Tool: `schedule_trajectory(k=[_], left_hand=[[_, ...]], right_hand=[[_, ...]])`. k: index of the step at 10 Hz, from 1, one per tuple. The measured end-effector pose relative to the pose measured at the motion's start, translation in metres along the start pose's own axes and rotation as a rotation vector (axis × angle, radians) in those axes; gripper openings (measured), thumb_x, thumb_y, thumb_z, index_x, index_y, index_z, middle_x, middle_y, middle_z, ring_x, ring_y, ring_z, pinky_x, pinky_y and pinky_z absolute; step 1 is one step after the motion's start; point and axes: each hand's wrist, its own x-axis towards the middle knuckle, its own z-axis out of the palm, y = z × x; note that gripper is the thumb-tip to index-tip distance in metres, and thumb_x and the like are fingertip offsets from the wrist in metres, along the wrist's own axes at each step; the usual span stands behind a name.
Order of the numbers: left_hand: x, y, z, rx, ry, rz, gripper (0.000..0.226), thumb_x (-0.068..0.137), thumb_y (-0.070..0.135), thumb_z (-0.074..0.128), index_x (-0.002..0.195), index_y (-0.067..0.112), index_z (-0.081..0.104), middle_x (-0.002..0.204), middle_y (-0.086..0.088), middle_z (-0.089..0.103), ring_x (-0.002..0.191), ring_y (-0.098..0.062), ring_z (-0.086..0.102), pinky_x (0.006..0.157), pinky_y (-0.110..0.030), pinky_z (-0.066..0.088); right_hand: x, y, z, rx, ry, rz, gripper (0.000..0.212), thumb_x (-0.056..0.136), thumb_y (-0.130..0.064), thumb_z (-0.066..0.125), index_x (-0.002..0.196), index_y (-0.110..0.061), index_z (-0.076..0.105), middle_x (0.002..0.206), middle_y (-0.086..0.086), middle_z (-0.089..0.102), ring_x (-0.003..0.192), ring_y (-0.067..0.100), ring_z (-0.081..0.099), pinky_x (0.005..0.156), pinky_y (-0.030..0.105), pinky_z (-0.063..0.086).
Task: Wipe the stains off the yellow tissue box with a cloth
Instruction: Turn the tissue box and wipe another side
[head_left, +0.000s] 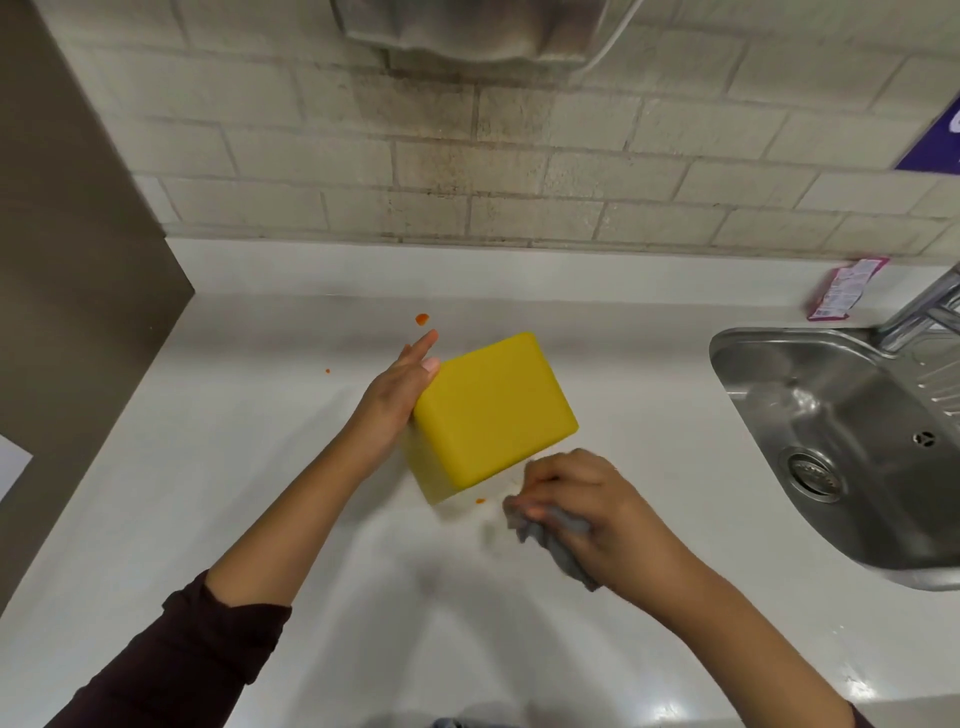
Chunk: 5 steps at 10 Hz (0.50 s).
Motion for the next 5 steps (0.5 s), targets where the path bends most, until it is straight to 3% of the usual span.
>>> schedule_trajectory(k=[1,2,3,4,5], left_hand=[[-0.014,-0.003,-0.015,-0.004,-0.053,0.021,0.058,0.08,0.043,0.038,0.137,0.031,0.036,0.151,-0.005,0.032,0.139,-0.02,0.03,0.117,-0.043,0.02],[-0.03,-0.006,-0.032,-0.041,-0.157,0.045,0.034,0.076,0.044,0.042,0.109,0.046,0.051,0.15,0.004,0.034,0.133,-0.015,0.04,0.114,-0.039,0.027],[-0.04,-0.013,-0.056,-0.017,-0.281,0.044,0.047,0.066,0.047,0.052,0.112,0.042,0.052,0.144,0.011,0.041,0.124,-0.007,0.049,0.105,-0.03,0.038],[-0.052,-0.015,-0.08,-0.007,-0.333,-0.002,0.054,0.061,0.029,0.054,0.115,0.037,0.05,0.134,0.011,0.049,0.111,0.004,0.057,0.085,-0.015,0.049],[-0.064,-0.021,-0.093,0.041,-0.229,-0.11,0.063,0.056,0.014,0.044,0.113,0.041,0.04,0.121,0.01,0.052,0.099,-0.003,0.059,0.074,-0.015,0.047]], right_hand=[[-0.004,-0.002,-0.009,0.503,0.191,0.353,0.012,0.088,-0.032,0.061,0.085,-0.027,0.072,0.087,-0.009,0.071,0.083,0.011,0.066,0.075,0.019,0.051],[-0.017,0.024,-0.01,0.861,1.387,0.937,0.03,0.099,-0.023,0.039,0.104,-0.01,0.066,0.085,0.023,0.064,0.064,0.022,0.066,0.06,0.027,0.053],[0.009,0.019,0.009,1.447,0.735,0.986,0.031,0.1,-0.015,0.027,0.108,-0.005,0.055,0.077,0.008,0.056,0.054,0.01,0.056,0.05,0.019,0.049],[0.006,0.019,0.019,1.637,0.544,0.937,0.041,0.088,-0.039,0.047,0.111,-0.01,0.064,0.094,0.01,0.07,0.081,0.016,0.067,0.075,0.026,0.058],[0.012,0.019,0.023,1.727,0.521,0.862,0.065,0.067,-0.041,0.078,0.12,-0.007,0.06,0.101,0.011,0.067,0.094,0.018,0.063,0.083,0.025,0.053]])
